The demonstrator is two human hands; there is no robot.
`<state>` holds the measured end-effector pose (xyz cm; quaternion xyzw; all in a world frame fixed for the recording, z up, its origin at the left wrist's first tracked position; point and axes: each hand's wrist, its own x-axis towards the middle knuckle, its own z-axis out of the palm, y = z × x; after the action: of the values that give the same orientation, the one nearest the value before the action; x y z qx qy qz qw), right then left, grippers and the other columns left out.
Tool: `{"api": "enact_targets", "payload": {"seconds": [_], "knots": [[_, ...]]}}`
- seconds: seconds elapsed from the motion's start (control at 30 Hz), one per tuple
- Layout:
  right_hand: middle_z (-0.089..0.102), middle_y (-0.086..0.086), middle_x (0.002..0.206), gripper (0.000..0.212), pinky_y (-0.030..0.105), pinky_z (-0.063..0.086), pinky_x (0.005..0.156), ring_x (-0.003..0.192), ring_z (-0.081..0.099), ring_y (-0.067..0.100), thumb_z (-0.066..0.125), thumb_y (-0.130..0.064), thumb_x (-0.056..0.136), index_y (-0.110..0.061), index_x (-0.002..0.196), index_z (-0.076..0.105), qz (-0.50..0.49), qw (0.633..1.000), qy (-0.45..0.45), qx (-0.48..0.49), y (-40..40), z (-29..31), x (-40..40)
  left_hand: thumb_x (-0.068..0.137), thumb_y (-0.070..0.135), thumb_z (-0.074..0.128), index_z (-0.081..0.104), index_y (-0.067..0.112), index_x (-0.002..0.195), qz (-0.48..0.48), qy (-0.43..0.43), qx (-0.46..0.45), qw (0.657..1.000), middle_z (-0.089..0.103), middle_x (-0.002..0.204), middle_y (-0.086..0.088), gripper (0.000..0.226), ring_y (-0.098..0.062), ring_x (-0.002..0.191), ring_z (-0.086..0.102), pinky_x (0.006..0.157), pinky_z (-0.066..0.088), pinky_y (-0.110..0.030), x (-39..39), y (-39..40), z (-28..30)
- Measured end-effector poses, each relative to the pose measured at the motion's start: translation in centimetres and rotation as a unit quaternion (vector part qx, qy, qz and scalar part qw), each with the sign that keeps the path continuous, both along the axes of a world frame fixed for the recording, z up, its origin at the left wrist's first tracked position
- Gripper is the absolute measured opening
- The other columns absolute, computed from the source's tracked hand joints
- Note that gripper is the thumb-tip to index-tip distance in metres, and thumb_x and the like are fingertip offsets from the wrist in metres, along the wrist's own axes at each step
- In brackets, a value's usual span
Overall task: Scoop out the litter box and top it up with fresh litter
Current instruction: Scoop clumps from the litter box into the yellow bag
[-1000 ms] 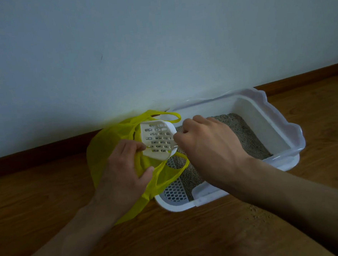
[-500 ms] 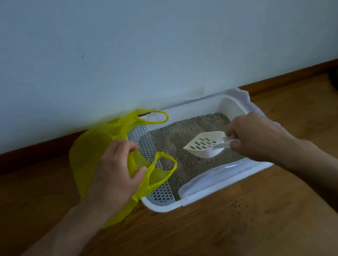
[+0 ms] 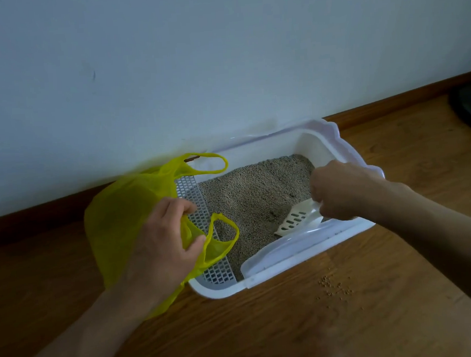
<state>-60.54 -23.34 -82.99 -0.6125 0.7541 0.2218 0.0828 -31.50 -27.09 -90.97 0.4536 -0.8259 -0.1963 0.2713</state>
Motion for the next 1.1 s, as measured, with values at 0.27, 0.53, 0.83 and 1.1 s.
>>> {"api": "enact_targets", "payload": {"seconds": [0.27,0.53,0.83,1.1], "knots": [[0.067,0.002,0.087,0.014,0.039,0.059,0.067,0.075,0.065,0.021,0.065,-0.014,0.083,-0.019,0.096,0.067,-0.009,0.995,-0.075,-0.067,0.4,-3.0,-1.3,0.069,0.015,0.086,0.059,0.017,0.107,0.002,-0.007,0.005,1.000,0.056,0.105,0.004,0.047,-0.010,0.091,0.052,0.079,0.042,-0.020,0.6,-0.1,-0.5],[0.067,0.000,0.090,0.024,0.037,0.058,0.066,0.076,0.064,0.019,0.068,-0.021,0.083,-0.026,0.106,0.070,-0.018,0.983,-0.143,-0.118,1.2,-4.4,-2.3,0.065,0.010,0.089,0.061,0.013,0.105,0.001,-0.009,0.006,1.000,0.055,0.101,0.003,0.049,-0.003,0.086,0.043,0.076,0.034,-0.013,0.3,-0.1,-0.7],[0.066,-0.011,0.071,0.020,0.032,0.050,0.054,0.061,0.059,0.005,0.066,-0.017,0.085,-0.025,0.102,0.073,-0.013,0.951,-0.228,-0.209,3.4,-4.0,-2.3,0.065,0.011,0.090,0.060,0.014,0.104,0.005,-0.013,0.002,1.000,0.053,0.101,0.005,0.049,0.000,0.086,0.042,0.078,0.034,-0.012,0.8,-0.3,-0.7],[0.070,-0.008,0.076,0.024,0.034,0.054,0.059,0.064,0.060,0.005,0.066,-0.015,0.086,-0.021,0.108,0.072,-0.013,0.930,-0.258,-0.262,3.7,-3.6,-2.6,0.066,0.013,0.089,0.060,0.015,0.105,0.007,-0.026,-0.002,1.000,0.052,0.101,0.006,0.049,0.000,0.087,0.042,0.077,0.033,-0.012,0.6,0.0,-0.2]]}}
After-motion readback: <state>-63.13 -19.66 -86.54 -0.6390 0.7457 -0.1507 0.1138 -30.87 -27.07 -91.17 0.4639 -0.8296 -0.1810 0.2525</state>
